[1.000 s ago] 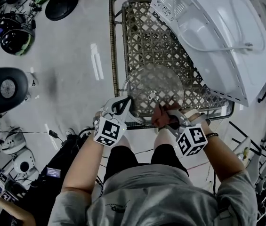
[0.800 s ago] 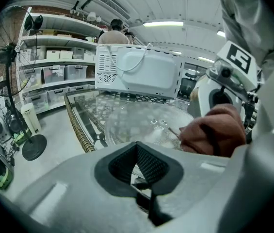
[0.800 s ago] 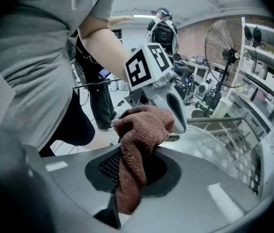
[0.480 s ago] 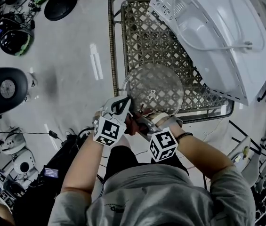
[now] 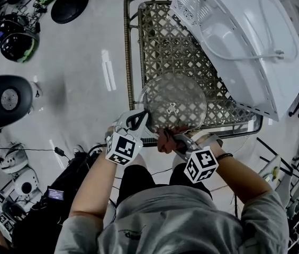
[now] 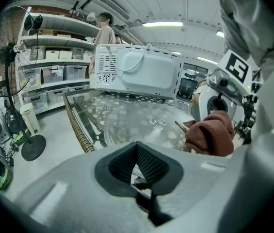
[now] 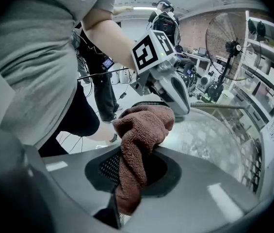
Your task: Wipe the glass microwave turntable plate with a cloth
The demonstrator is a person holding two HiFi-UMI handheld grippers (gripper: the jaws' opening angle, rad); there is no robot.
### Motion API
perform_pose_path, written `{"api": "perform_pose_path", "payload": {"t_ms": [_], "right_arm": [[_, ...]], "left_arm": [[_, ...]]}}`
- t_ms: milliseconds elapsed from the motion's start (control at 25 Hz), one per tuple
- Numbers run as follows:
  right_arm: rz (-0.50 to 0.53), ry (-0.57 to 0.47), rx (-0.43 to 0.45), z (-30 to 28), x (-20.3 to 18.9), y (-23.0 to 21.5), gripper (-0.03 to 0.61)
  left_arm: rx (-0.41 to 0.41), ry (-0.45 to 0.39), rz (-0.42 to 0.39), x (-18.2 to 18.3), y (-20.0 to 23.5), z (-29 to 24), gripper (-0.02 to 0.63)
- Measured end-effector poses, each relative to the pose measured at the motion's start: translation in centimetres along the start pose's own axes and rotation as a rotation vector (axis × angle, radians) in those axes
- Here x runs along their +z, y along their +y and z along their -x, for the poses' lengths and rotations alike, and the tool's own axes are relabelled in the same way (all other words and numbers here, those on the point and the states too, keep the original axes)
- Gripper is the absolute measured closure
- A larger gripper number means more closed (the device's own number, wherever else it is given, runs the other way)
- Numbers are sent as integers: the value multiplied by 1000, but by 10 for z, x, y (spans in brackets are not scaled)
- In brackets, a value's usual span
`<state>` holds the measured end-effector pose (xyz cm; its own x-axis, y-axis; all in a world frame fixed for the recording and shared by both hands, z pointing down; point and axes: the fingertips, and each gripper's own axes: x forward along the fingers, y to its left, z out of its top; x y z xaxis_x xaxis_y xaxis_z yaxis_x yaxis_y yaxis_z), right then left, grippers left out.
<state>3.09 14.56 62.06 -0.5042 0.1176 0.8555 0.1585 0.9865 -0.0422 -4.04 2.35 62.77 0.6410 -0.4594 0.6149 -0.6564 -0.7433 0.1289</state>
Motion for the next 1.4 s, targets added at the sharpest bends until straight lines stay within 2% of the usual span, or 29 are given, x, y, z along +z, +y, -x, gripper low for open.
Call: {"api": "perform_pose_path", "payload": {"t_ms": [160, 320, 560, 1040, 1200, 1400], "right_arm": [[-26, 64, -11, 22, -35, 1, 509], [-45, 135, -60, 44, -68, -10, 509], [-60, 186, -84, 56, -90, -19, 509], [-129, 110, -152, 60, -78, -25, 509], [-153, 76, -183, 66, -70, -30, 509], [-241, -25, -216, 86, -46, -44, 509]], "left_arm": [[0, 0, 2, 1, 0, 0, 617], [1, -2, 1, 1, 1, 0, 617], [3, 2, 4, 1, 1, 0, 617], [12, 42, 48, -3, 2, -3, 617], [21, 70, 35, -3, 0, -5, 615], [45, 96, 15, -2, 2, -8, 617]]}}
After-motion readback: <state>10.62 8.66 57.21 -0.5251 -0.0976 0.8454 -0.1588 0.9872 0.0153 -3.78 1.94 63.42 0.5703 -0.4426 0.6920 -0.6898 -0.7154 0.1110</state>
